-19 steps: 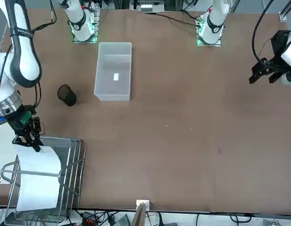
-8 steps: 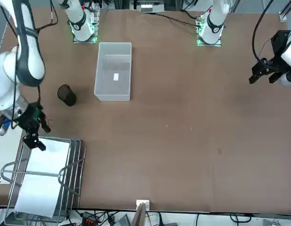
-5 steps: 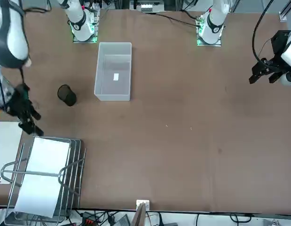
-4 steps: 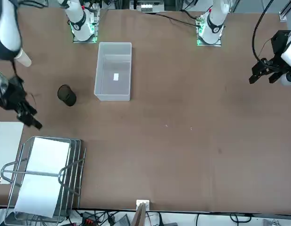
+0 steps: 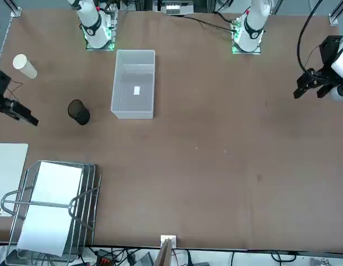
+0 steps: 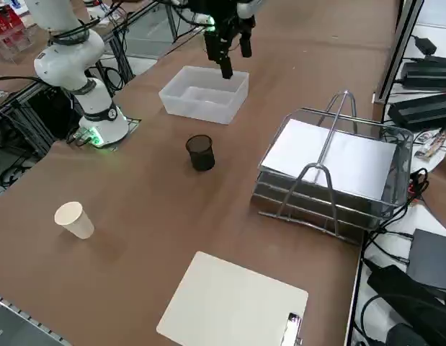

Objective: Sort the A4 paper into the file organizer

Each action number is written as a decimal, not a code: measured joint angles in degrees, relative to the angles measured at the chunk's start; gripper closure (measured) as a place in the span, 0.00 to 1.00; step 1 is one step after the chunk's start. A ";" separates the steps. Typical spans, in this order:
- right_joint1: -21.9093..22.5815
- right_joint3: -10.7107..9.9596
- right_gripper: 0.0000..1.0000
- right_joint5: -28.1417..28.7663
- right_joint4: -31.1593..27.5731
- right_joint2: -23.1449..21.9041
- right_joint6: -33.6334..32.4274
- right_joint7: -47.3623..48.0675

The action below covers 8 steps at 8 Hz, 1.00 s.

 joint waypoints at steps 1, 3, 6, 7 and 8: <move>0.02 0.11 0.00 -1.08 0.20 -0.88 -2.50 -4.23; -0.02 0.12 0.00 -1.50 0.35 -3.15 -6.99 -7.71; -0.02 0.42 0.00 -1.53 -1.09 -6.94 -8.87 -7.90; 0.05 0.64 0.00 -1.55 -2.05 -8.12 -8.91 -7.90; 0.18 0.87 0.00 -1.55 -2.63 -8.77 -8.91 -7.90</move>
